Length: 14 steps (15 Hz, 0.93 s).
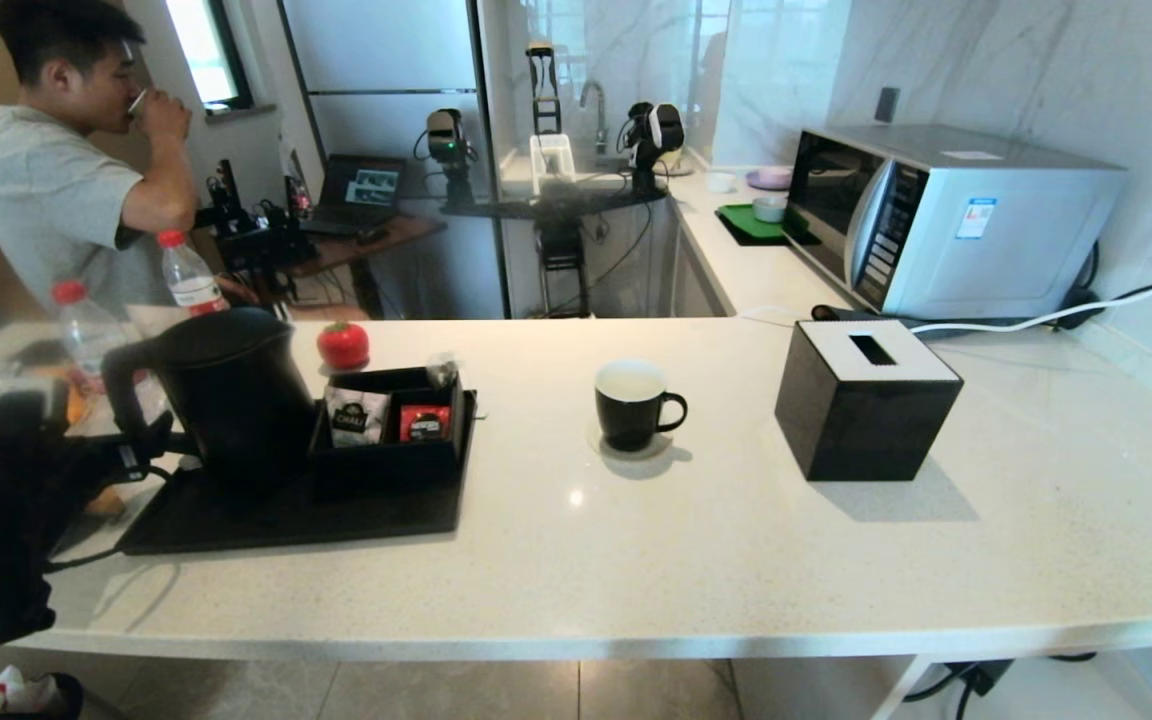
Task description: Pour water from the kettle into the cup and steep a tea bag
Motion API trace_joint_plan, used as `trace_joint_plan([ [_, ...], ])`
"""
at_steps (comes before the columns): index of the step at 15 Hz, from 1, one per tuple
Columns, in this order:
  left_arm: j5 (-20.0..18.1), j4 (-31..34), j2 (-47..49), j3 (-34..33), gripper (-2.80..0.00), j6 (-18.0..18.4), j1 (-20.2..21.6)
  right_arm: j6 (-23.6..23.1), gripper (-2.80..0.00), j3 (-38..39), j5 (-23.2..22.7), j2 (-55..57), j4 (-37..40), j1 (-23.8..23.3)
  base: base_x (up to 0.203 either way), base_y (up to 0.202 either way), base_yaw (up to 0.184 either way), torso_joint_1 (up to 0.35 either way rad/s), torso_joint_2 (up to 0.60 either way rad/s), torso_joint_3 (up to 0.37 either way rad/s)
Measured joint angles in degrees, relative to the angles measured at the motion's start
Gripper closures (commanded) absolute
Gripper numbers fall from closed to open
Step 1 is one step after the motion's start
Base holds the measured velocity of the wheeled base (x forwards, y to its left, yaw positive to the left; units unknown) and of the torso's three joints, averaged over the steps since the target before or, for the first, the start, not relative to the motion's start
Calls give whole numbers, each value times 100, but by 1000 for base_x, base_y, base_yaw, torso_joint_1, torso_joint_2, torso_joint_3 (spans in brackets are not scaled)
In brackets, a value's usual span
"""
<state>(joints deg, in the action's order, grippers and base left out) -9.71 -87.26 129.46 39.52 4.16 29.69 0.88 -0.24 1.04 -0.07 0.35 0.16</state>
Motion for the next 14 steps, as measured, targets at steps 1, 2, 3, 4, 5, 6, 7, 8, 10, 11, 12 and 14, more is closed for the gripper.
trace_joint_plan([
  [1,1,0,6,30,-280,-5,2,0,0,0,-1,0,0,0,0,0,0,0,0,0],
  [2,6,5,17,50,-280,-6,2,0,0,0,-1,0,0,0,0,0,0,0,0,0],
  [3,9,2,43,92,-280,-5,-4,0,0,0,0,0,-2,0,0,0,0,0,0,0],
  [4,9,7,81,140,-280,-6,-4,0,0,0,-1,0,-2,0,0,0,0,0,0,0],
  [5,6,7,121,201,-280,-5,2,0,0,0,0,0,0,0,0,0,0,0,0,0],
  [6,1,2,169,279,-280,-7,5,0,0,0,0,0,-2,0,0,0,0,0,0,0],
  [7,0,8,222,364,-280,-13,2,0,0,0,0,0,0,0,0,0,0,0,0,0],
  [8,-3,7,278,466,-280,-11,-9,1,0,0,0,0,-2,0,0,0,0,0,0,0],
  [10,-9,7,407,719,-280,-9,-31,0,0,0,-1,0,0,0,0,0,0,0,0,0],
  [11,-38,7,464,835,-280,-11,-33,0,0,0,0,0,0,0,0,0,0,0,0,0],
  [12,-111,7,517,930,-280,-11,-38,0,0,0,0,0,0,0,0,0,0,0,0,0],
  [14,-173,7,598,1048,-280,-13,-64,0,0,0,0,0,0,0,0,0,0,0,0,0],
])
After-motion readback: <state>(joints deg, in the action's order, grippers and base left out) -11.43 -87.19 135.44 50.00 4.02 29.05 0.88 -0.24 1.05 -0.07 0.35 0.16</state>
